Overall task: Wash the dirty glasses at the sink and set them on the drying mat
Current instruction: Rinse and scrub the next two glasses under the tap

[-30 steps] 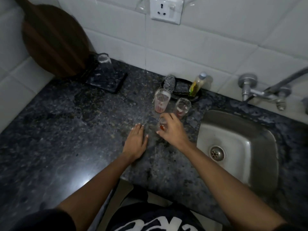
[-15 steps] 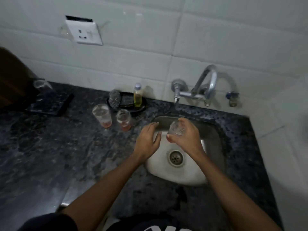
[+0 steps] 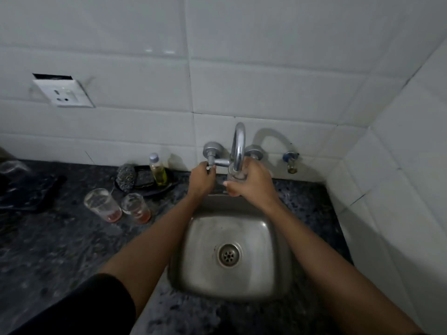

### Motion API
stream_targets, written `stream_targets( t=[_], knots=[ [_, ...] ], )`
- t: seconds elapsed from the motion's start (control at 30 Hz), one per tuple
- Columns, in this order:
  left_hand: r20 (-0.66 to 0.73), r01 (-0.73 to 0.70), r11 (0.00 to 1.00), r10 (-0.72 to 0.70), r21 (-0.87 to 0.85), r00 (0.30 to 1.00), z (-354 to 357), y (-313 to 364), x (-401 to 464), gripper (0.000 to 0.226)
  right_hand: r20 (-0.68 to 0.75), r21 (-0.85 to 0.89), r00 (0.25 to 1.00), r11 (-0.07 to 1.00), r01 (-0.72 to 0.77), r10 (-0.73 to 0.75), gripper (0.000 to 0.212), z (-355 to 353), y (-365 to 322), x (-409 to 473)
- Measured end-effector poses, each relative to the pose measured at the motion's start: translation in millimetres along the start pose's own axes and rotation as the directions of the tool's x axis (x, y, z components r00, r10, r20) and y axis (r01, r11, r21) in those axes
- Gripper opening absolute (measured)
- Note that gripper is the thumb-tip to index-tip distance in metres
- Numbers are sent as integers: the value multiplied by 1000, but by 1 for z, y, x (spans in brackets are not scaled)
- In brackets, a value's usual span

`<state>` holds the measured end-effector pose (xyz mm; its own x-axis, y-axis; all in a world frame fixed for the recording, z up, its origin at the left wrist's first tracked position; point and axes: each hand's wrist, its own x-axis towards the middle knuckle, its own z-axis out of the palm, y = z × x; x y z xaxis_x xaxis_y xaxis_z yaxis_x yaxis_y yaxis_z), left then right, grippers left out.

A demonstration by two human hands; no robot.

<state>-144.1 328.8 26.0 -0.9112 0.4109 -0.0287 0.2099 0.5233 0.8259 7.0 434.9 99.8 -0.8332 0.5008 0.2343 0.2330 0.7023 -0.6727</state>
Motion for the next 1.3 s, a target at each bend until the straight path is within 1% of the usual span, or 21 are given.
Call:
stream_targets(
  t=[0.03, 0.1, 0.2, 0.33, 0.43, 0.47, 0.6, 0.7, 0.73, 0.77, 0.83, 0.87, 0.9, 0.93, 0.97, 1.03, 1.1, 1.17, 1.2, 1.23, 1.3],
  knots=[
    [-1, 20, 999, -20, -40, 1000, 1, -2, 2, 32, 9, -1, 1000, 1000, 6, -6, 47, 1, -2, 2],
    [-7, 74, 980, -76, -187, 997, 2, -9, 2, 27, 20, 9, 1000, 1000, 19, -19, 43, 5, -4, 5],
    [19, 110, 938, -110, -330, 994, -1, -15, -1, 25, -1, 16, 1000, 999, 31, -31, 45, 8, -5, 3],
    [43, 161, 885, -159, -436, 986, 0, -13, -3, 34, -20, 21, 999, 999, 36, -36, 51, 8, -7, -2],
    [39, 207, 852, -215, -480, 976, 4, -16, -2, 47, -15, 39, 1000, 999, 23, -23, 53, 8, -7, -4],
    [40, 225, 839, -237, -495, 971, 6, -17, -1, 48, -11, 47, 1000, 999, 17, -17, 53, 9, -7, -4],
    [66, 297, 774, -315, -559, 947, 5, -9, -5, 37, -3, 64, 1000, 998, 13, -13, 54, 7, -8, -8],
    [105, 353, 713, -368, -606, 924, 2, 0, -8, 38, -7, 65, 1000, 998, 19, -18, 57, 8, -6, -8],
    [150, 393, 673, -391, -627, 908, 2, 2, -10, 43, -9, 70, 1000, 997, 25, -25, 57, 8, -7, -9],
    [248, 462, 606, -406, -647, 880, 2, 5, -15, 51, -13, 75, 999, 997, 34, -33, 58, 9, -6, -9],
    [539, 653, 431, -369, -622, 757, 5, 14, -33, 63, -8, 71, 999, 997, 35, -34, 60, 10, -6, -12],
    [643, 715, 372, -316, -592, 697, 7, 17, -43, 64, 4, 59, 999, 998, 34, -34, 60, 11, -5, -13],
    [698, 743, 330, -265, -583, 665, 11, 18, -51, 61, 18, 48, 999, 998, 42, -43, 58, 11, -3, -16],
    [720, 750, 304, -225, -588, 656, 13, 19, -57, 56, 32, 47, 998, 997, 60, -62, 56, 11, -1, -18],
    [717, 740, 293, -204, -605, 667, 14, 19, -59, 52, 42, 44, 994, 994, 97, -99, 56, 10, 2, -21],
    [659, 693, 265, -217, -670, 720, 14, 21, -59, 40, 32, -16, 972, 972, 232, -232, 53, 8, 12, -27],
    [592, 644, 259, -257, -720, 764, 13, 19, -55, 27, 12, -142, 919, 909, 392, -394, 33, 4, 22, -34],
    [554, 618, 283, -279, -733, 784, 13, 14, -51, 22, 67, -212, 868, 843, 495, -493, 16, 1, 30, -40],
    [533, 612, 312, -307, -726, 788, 13, 12, -50, 27, 112, -215, 866, 839, 500, -487, 15, 1, 32, -41],
    [528, 612, 333, -314, -718, 789, 12, 12, -51, 33, 169, -189, 881, 863, 469, -442, 16, 2, 32, -41],
    [535, 598, 332, -267, -729, 801, 9, 18, -54, 40, 258, -86, 909, 930, 358, -327, 18, 6, 26, -37]
  ],
)
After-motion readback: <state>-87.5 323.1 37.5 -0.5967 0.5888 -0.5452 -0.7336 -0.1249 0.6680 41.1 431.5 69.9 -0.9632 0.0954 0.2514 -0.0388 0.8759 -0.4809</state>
